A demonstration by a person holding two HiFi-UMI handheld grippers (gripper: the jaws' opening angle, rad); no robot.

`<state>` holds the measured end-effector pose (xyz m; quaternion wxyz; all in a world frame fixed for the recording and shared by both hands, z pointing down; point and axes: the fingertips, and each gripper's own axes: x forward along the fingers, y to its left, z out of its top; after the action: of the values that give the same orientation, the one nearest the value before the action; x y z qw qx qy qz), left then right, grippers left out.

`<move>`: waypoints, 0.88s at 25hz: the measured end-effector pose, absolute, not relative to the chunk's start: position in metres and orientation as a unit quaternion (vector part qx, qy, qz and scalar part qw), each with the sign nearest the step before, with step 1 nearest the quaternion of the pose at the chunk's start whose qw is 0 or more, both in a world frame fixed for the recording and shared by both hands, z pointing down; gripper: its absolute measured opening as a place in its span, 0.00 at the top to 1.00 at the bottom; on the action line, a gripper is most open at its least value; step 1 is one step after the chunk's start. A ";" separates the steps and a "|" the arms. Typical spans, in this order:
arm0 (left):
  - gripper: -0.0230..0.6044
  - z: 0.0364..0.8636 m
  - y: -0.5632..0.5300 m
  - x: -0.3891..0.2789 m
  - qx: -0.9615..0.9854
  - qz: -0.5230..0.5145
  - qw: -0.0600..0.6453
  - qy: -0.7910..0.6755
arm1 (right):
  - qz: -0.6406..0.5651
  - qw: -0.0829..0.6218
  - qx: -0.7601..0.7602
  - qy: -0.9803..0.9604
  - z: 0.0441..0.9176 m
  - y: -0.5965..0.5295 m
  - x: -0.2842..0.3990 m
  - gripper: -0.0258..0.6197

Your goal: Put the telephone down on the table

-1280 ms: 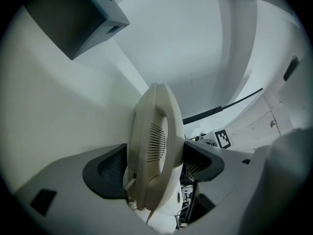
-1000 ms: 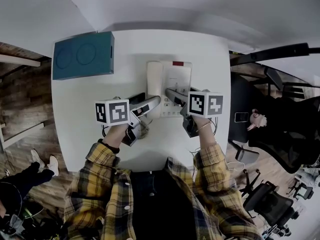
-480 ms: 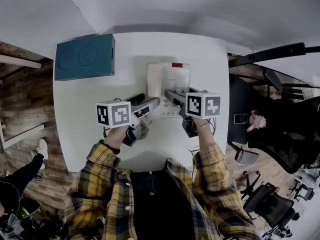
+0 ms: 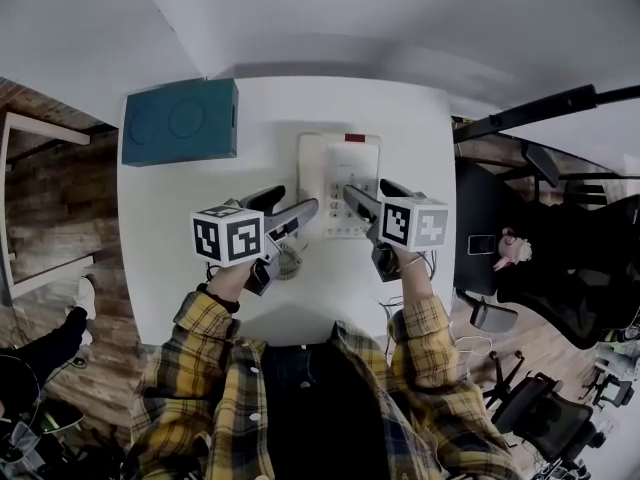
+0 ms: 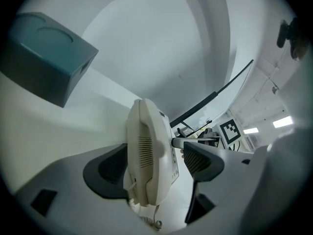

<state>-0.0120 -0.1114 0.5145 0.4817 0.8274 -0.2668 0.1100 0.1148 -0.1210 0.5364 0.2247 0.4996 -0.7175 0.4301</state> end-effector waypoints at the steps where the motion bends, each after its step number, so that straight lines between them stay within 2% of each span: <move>1: 0.37 0.509 -0.112 -0.012 0.835 0.112 0.467 -0.270 | 0.419 0.225 0.503 -0.721 0.530 -0.121 0.115 0.40; 10: 0.39 0.429 -0.110 -0.004 0.905 0.092 0.316 -0.271 | 0.333 0.148 0.505 -0.783 0.450 -0.121 0.095 0.40; 13: 0.42 0.403 -0.107 -0.008 0.914 0.079 0.279 -0.282 | 0.290 0.119 0.503 -0.805 0.419 -0.118 0.084 0.40; 14: 0.46 0.394 -0.107 -0.011 0.916 0.075 0.264 -0.293 | 0.272 0.109 0.502 -0.813 0.407 -0.117 0.080 0.40; 16: 0.71 0.378 -0.110 -0.019 0.916 0.071 0.225 -0.324 | 0.225 0.089 0.505 -0.829 0.382 -0.116 0.073 0.41; 17: 0.79 0.369 -0.111 -0.023 0.917 0.070 0.203 -0.336 | 0.197 0.082 0.510 -0.833 0.369 -0.116 0.070 0.42; 18: 0.80 0.361 -0.111 -0.025 0.919 0.069 0.183 -0.343 | 0.169 0.078 0.517 -0.835 0.357 -0.115 0.068 0.48; 19: 0.80 0.353 -0.109 -0.027 0.921 0.067 0.167 -0.346 | 0.145 0.074 0.524 -0.836 0.345 -0.113 0.066 0.74; 20: 0.80 0.345 -0.105 -0.029 0.923 0.064 0.154 -0.347 | 0.127 0.067 0.527 -0.838 0.334 -0.110 0.062 0.81; 22: 0.81 0.328 -0.099 -0.032 0.926 0.056 0.133 -0.348 | 0.111 0.050 0.518 -0.847 0.315 -0.103 0.052 0.82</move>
<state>-0.0322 -0.0987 0.3284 0.1325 0.9262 -0.3484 0.0565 0.0519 -0.1025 0.3148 0.0495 0.5182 -0.8466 0.1110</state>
